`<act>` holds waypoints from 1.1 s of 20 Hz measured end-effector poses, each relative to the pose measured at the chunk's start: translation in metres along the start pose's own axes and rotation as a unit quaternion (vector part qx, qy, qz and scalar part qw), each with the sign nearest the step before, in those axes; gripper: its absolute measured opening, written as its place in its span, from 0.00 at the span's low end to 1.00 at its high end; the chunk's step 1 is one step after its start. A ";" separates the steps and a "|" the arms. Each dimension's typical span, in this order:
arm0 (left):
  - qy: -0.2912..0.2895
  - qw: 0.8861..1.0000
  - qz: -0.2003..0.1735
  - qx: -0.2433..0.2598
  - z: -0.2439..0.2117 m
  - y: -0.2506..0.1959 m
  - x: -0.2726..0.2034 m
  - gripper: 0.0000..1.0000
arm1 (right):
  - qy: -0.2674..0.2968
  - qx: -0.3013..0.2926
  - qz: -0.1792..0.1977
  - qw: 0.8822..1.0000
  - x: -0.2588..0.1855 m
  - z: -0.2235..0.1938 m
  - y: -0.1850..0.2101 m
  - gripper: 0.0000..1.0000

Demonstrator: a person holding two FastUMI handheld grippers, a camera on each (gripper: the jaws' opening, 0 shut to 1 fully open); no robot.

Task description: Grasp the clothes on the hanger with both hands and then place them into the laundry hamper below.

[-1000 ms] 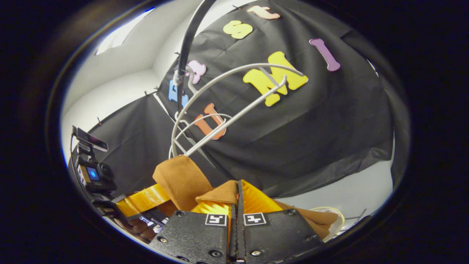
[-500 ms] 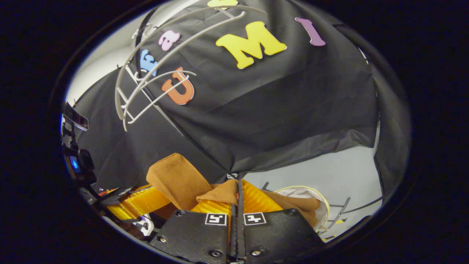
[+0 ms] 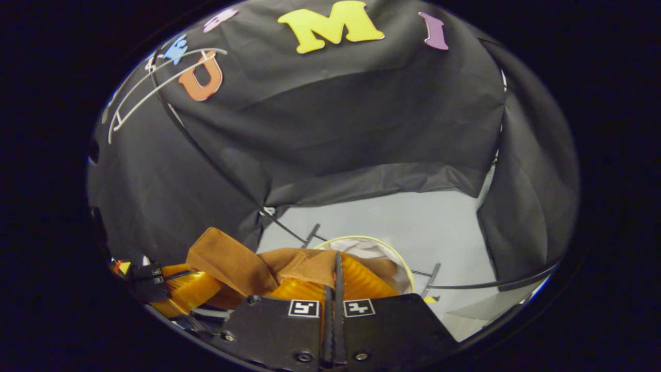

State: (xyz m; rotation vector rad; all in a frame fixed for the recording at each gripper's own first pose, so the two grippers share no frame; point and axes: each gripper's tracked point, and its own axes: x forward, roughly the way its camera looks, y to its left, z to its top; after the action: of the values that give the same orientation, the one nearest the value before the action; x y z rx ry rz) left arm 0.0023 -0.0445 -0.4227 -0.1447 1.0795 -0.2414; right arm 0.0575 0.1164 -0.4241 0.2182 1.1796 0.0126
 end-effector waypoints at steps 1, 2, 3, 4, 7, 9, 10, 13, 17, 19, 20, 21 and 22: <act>0.008 1.000 -0.002 -0.004 -0.004 -0.003 0.002 0.10 | 0.004 -0.005 -0.008 1.000 0.001 0.001 -0.001 0.05; 0.011 1.000 -0.007 -0.012 -0.005 -0.010 0.002 0.03 | 0.006 -0.009 -0.015 1.000 0.000 -0.002 -0.002 0.05; 0.006 1.000 -0.014 -0.023 -0.002 -0.013 0.000 0.07 | 0.006 -0.010 -0.017 1.000 -0.001 -0.001 -0.001 0.05; 0.000 0.999 -0.024 -0.031 0.003 -0.017 -0.002 0.07 | 0.003 -0.009 -0.015 1.000 -0.001 0.000 0.000 0.05; -0.020 0.999 -0.023 -0.040 0.014 -0.009 -0.006 0.31 | -0.022 -0.009 -0.002 1.000 -0.017 0.014 0.005 0.16; -0.022 0.999 -0.025 -0.040 0.011 -0.013 -0.017 0.51 | -0.033 -0.014 -0.002 0.999 -0.032 0.012 0.004 0.33; -0.025 0.999 -0.024 -0.038 0.010 -0.013 -0.023 0.57 | -0.040 -0.016 -0.002 0.999 -0.038 0.011 0.001 0.37; -0.032 0.999 -0.012 -0.035 0.000 -0.005 -0.034 0.78 | -0.054 -0.022 -0.027 0.998 -0.056 0.000 -0.017 0.74; -0.041 0.998 -0.010 -0.044 -0.012 0.000 -0.041 0.90 | -0.067 -0.020 -0.071 0.995 -0.082 -0.020 -0.040 0.81; -0.037 0.998 -0.019 -0.051 -0.022 -0.004 -0.040 0.90 | -0.075 -0.014 -0.093 0.993 -0.099 -0.033 -0.050 0.81; -0.035 0.998 -0.024 -0.053 -0.025 -0.006 -0.040 0.90 | -0.076 -0.011 -0.102 0.992 -0.107 -0.039 -0.055 0.81; -0.032 0.998 -0.026 -0.053 -0.029 -0.006 -0.040 0.90 | -0.076 -0.009 -0.109 0.991 -0.113 -0.044 -0.058 0.81; -0.027 0.998 -0.027 -0.056 -0.034 -0.005 -0.041 0.90 | -0.075 -0.006 -0.115 0.990 -0.115 -0.047 -0.061 0.81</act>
State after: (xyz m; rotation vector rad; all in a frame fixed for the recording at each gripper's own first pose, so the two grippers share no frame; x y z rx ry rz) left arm -0.0464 -0.0388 -0.4020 -0.2793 1.0366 -0.2250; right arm -0.0356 0.0498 -0.3466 0.0692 1.0489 -0.1961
